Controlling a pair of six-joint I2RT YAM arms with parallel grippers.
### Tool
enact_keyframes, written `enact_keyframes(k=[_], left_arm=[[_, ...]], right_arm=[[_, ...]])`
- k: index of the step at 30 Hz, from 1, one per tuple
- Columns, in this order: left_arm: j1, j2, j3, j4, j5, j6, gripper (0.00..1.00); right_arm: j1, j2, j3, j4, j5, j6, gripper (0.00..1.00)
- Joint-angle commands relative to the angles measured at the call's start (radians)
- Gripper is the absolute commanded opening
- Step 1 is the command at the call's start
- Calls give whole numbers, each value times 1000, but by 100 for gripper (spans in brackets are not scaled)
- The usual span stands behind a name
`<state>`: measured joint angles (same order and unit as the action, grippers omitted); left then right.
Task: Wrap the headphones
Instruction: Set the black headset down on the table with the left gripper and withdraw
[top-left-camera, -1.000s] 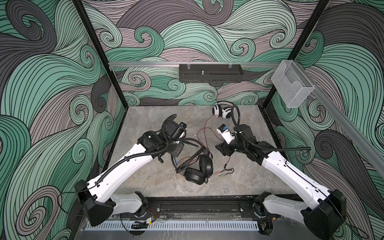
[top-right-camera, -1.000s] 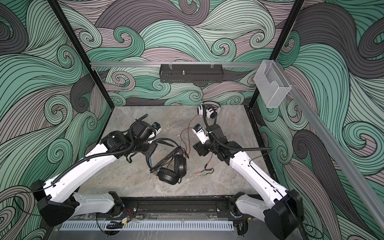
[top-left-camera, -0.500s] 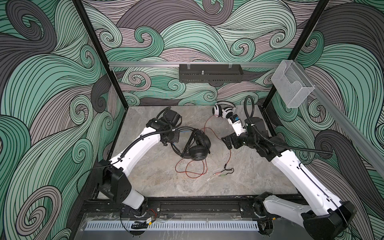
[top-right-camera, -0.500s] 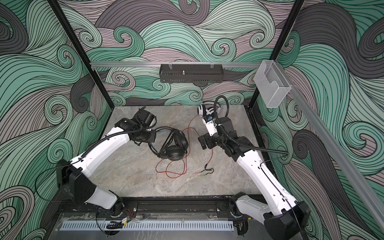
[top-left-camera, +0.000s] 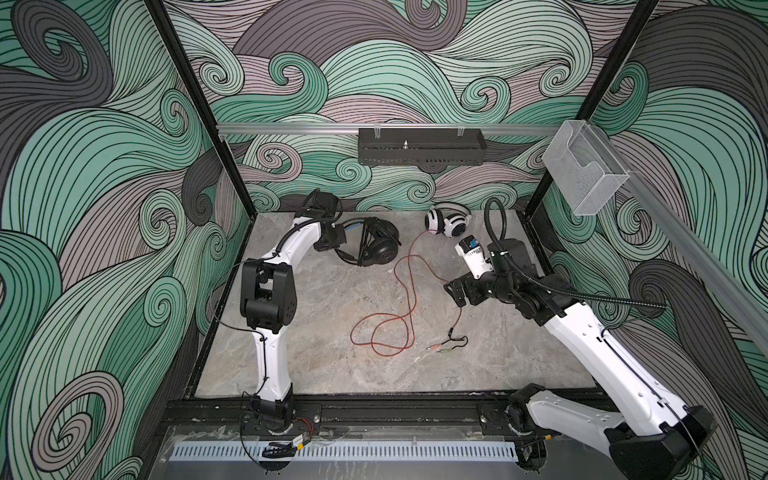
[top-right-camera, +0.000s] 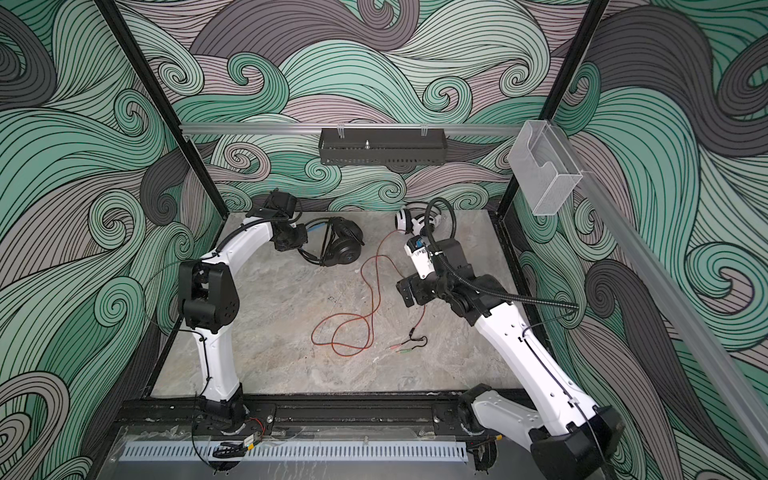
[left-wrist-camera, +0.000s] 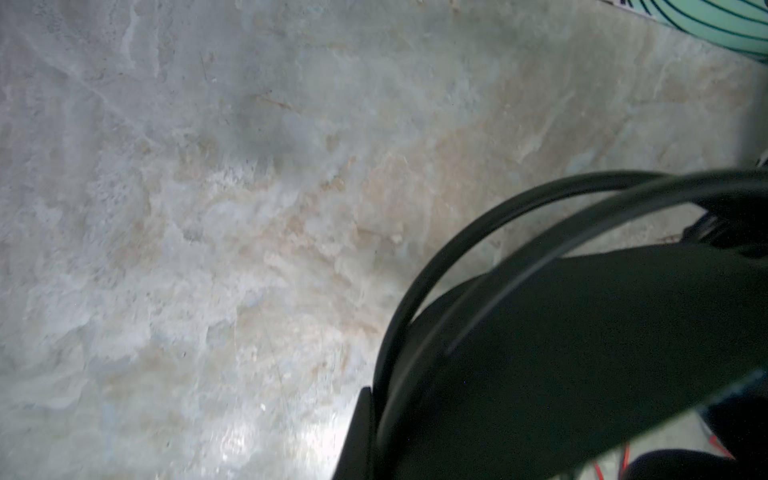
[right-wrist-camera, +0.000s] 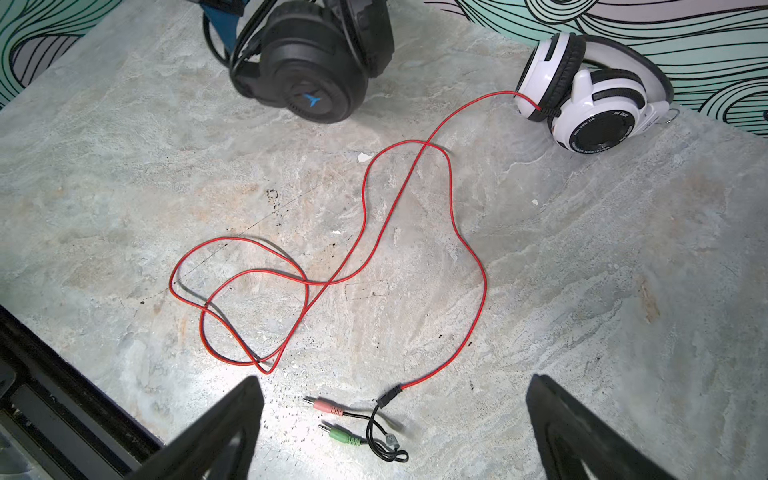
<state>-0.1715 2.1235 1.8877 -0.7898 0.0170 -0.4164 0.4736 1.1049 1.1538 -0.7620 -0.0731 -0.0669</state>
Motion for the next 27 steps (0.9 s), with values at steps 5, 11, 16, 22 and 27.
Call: enact_keyframes(k=[5, 11, 16, 22, 27], left_arm=[[73, 136, 179, -21, 115, -7, 0], [97, 183, 192, 0, 116, -10, 0], [100, 207, 191, 1, 98, -24, 0], [99, 206, 132, 31, 80, -44, 6], [99, 196, 91, 54, 83, -47, 15]], right_arm=[[10, 27, 42, -20, 8, 13, 100], [9, 53, 67, -24, 31, 3, 100], [10, 66, 82, -25, 43, -10, 99], [9, 75, 96, -25, 51, -23, 100], [10, 84, 111, -23, 52, -34, 100]])
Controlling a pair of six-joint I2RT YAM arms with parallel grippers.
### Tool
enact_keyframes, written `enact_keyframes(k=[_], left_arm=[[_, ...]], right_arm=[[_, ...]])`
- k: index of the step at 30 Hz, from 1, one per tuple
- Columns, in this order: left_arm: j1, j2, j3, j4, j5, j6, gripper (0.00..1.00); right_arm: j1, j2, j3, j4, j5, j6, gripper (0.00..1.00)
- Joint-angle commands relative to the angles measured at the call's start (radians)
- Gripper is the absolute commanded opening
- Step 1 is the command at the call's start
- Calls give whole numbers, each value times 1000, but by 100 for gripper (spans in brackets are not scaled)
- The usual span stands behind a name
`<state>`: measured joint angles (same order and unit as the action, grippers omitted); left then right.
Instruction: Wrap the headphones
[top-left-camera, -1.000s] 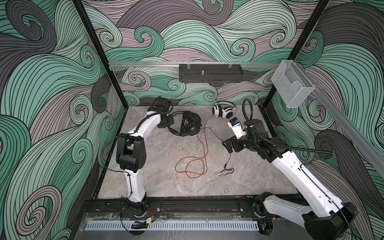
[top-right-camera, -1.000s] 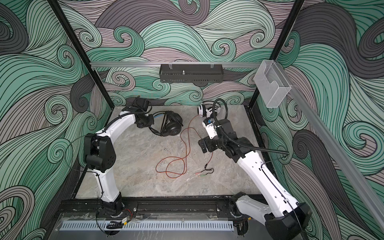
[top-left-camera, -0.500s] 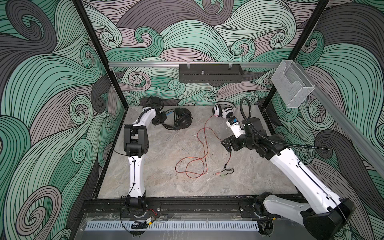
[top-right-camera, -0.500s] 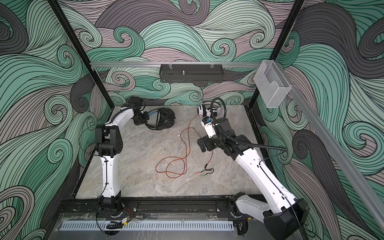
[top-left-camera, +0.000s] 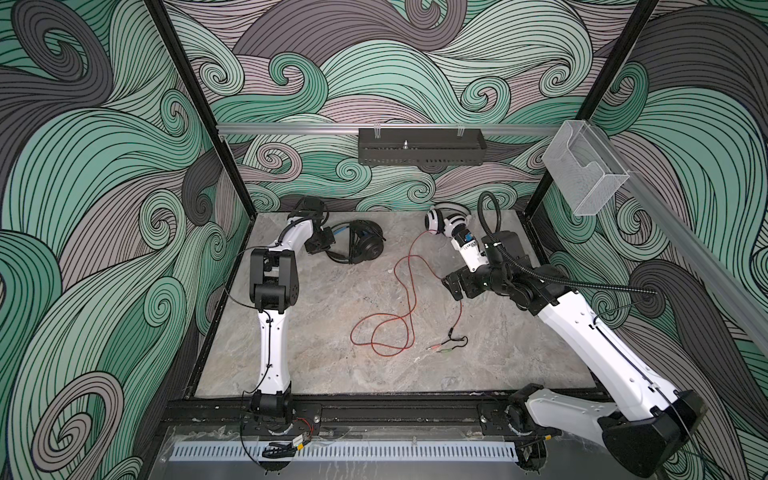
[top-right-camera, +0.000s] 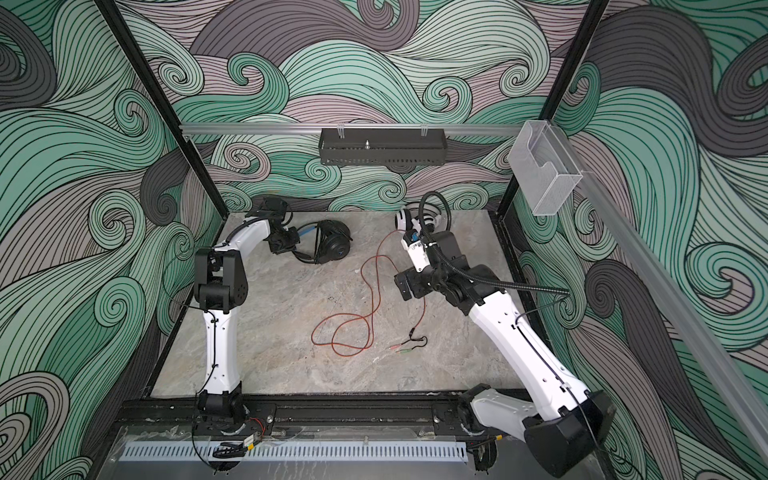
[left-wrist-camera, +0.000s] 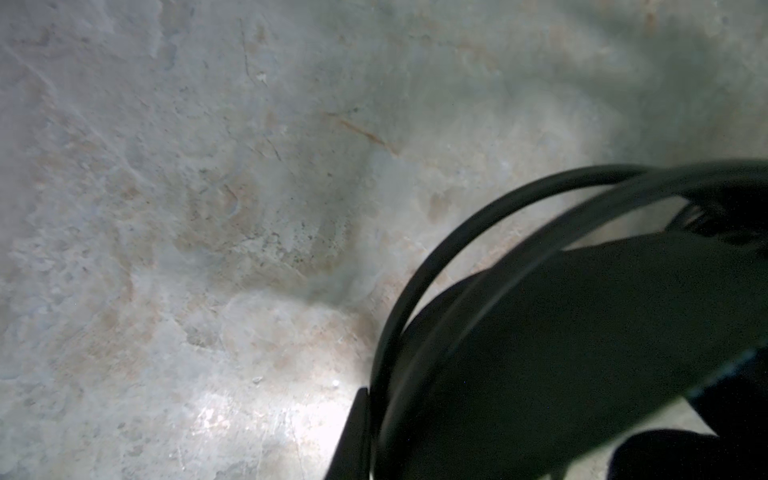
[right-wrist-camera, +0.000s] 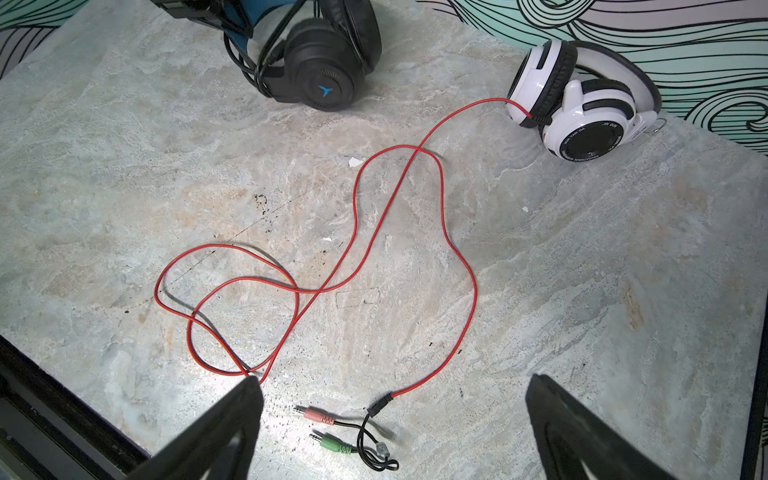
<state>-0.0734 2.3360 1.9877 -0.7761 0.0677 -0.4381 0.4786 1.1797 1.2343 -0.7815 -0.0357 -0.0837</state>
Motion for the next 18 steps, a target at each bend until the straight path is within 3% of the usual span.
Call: enact_keyframes(k=[1, 7, 15, 18], left_arm=[[1, -22, -18, 44, 28, -29, 17], [0, -45, -68, 63, 25, -38, 27], [0, -128, -96, 33, 15, -6, 65], [0, -169, -97, -13, 4, 4, 71]], right_arm=[[5, 13, 36, -3, 16, -20, 100], [4, 14, 63, -1, 28, -40, 100], [5, 15, 80, 4, 37, -57, 100], [5, 33, 104, 5, 22, -50, 100]])
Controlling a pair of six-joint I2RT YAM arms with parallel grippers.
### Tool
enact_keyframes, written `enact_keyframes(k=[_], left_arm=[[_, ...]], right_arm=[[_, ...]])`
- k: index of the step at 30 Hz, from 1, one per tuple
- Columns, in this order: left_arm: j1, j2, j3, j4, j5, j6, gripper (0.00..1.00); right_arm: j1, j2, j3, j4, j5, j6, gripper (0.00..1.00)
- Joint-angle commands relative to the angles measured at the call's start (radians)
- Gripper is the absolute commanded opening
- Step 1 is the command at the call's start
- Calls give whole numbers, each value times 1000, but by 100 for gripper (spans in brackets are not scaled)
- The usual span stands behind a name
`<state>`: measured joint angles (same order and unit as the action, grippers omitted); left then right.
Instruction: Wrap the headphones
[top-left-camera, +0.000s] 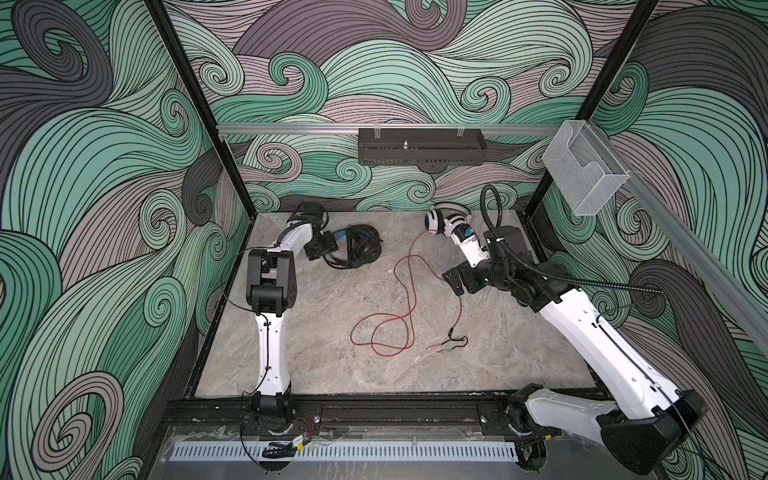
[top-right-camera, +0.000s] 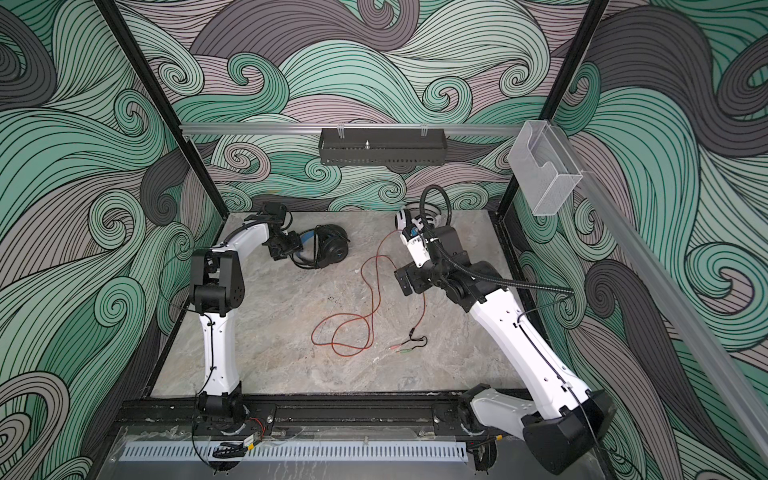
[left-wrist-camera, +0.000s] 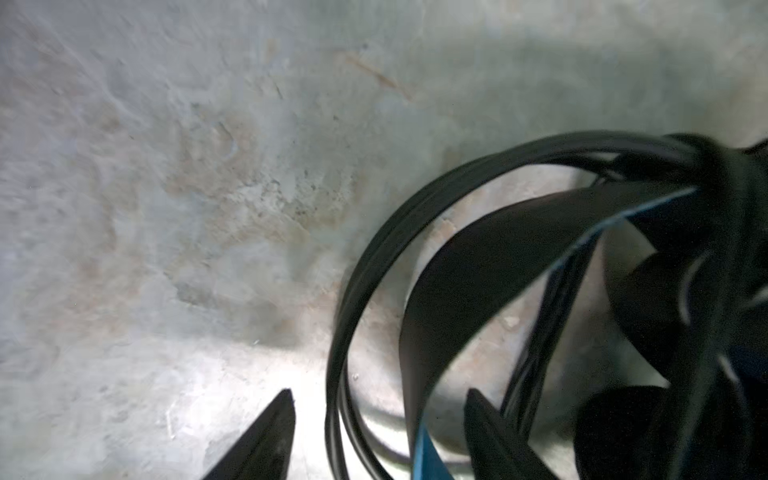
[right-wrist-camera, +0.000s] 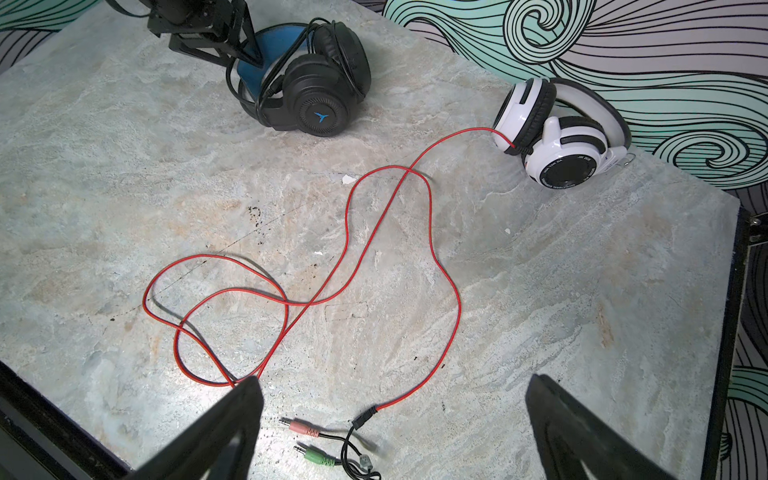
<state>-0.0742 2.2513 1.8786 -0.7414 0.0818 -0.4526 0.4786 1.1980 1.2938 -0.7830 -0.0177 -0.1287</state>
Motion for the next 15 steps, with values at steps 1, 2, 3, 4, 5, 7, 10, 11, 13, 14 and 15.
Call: enact_keyframes(k=[1, 2, 3, 4, 5, 7, 10, 11, 13, 14, 15], left_arm=[[1, -105, -1, -56, -9, 24, 72], [1, -125, -15, -70, -8, 28, 72], [1, -155, -29, -85, -8, 33, 72], [0, -186, -51, -99, -3, 36, 72], [-1, -218, -76, -107, 9, 40, 73], [-11, -301, -151, -121, 31, 41, 73], [-45, -453, -304, -119, 37, 30, 73], [-57, -502, -354, -111, 43, 26, 73], [-92, -617, -464, -89, 63, 13, 73], [-110, -660, -501, -80, 73, 7, 73], [-136, -709, -539, -67, 84, -3, 73]], right_arm=[[5, 22, 51, 11, -4, 0, 100], [4, 24, 52, 18, -11, 7, 99], [6, 29, 51, 24, -14, 12, 100], [6, 32, 45, 32, -14, 18, 100], [6, 36, 37, 42, -11, 20, 100], [5, 48, 13, 70, 0, 29, 100], [-13, 83, -14, 129, -1, 44, 99], [-27, 101, -19, 148, -16, 56, 100], [-63, 152, -15, 178, -45, 79, 100], [-75, 174, -13, 194, -50, 87, 100], [-89, 201, -10, 210, -53, 95, 100]])
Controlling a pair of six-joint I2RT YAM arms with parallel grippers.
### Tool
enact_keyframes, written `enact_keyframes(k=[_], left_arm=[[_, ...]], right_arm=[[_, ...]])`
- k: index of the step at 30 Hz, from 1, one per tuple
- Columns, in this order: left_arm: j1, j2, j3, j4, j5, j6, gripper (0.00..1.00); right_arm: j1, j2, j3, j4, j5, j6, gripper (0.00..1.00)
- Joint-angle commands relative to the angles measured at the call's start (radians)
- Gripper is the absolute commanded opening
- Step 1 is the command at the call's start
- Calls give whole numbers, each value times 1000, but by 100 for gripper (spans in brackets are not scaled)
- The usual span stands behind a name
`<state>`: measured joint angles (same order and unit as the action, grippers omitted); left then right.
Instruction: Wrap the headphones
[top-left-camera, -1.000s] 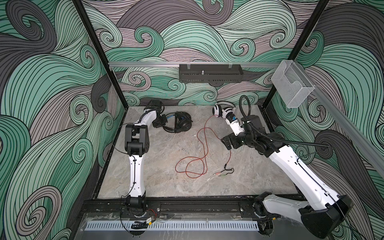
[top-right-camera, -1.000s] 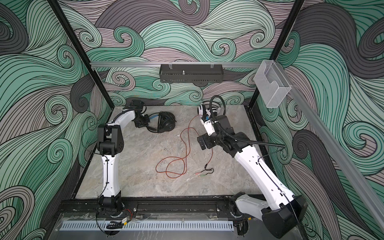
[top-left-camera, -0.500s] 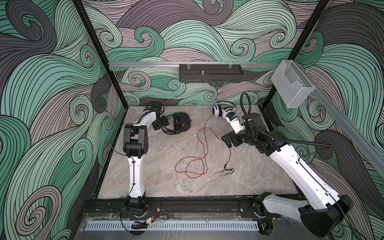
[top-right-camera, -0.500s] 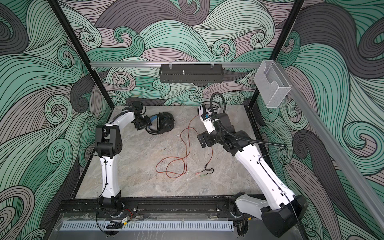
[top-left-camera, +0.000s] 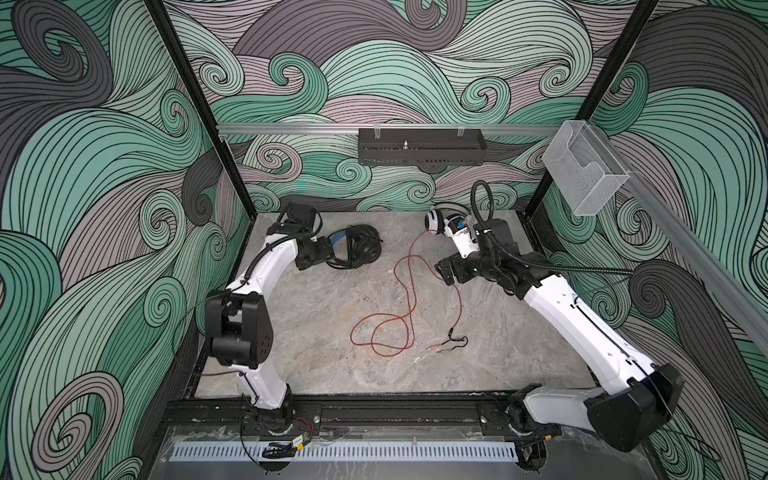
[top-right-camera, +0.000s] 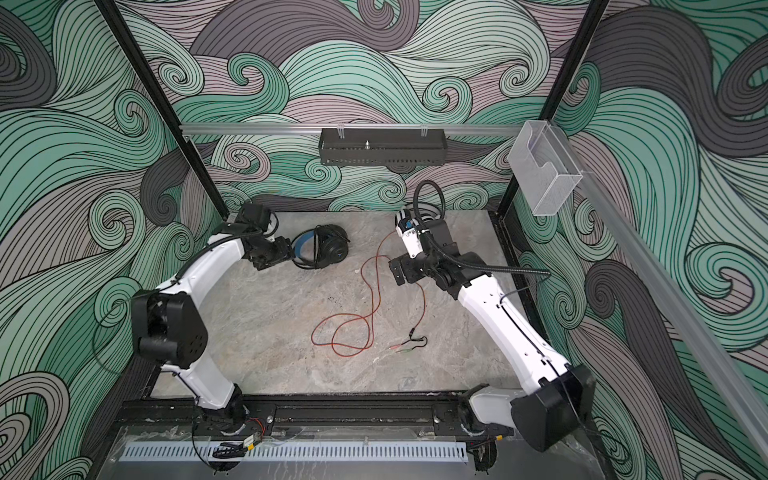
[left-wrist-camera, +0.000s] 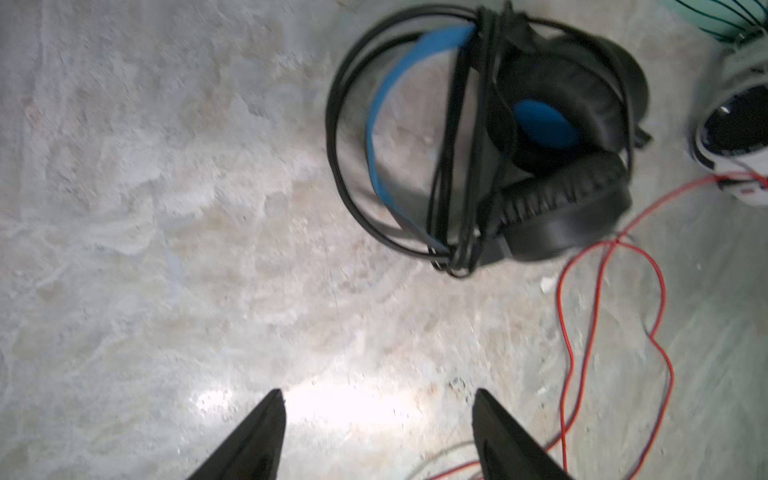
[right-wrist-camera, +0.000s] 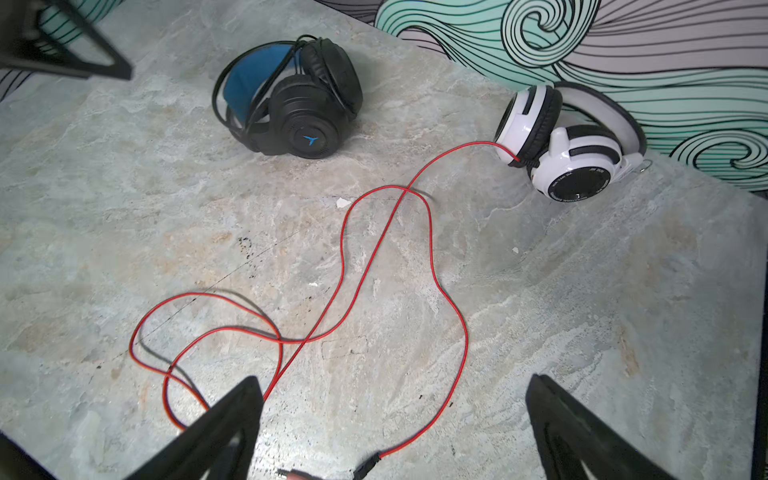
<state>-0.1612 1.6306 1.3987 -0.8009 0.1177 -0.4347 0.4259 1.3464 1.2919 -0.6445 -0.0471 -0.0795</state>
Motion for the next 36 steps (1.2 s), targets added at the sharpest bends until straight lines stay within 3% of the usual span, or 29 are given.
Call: enact_keyframes(k=[1, 6, 10, 24, 31, 36], left_arm=[[-79, -130, -91, 11, 59, -28, 73], [-240, -232, -138, 53, 52, -73, 73], [-303, -237, -138, 93, 44, -112, 73], [-314, -231, -114, 102, 50, -92, 73], [-314, -215, -113, 108, 76, -118, 73], [-314, -180, -116, 102, 85, -112, 72]], right_arm=[[-52, 83, -1, 82, -29, 60, 99], [-106, 238, 41, 118, -50, 146, 100], [-118, 328, 50, 150, -43, 182, 100], [-143, 539, 113, 205, -88, 286, 98], [-142, 663, 290, 192, -70, 328, 98], [-143, 794, 447, 175, -74, 432, 97]])
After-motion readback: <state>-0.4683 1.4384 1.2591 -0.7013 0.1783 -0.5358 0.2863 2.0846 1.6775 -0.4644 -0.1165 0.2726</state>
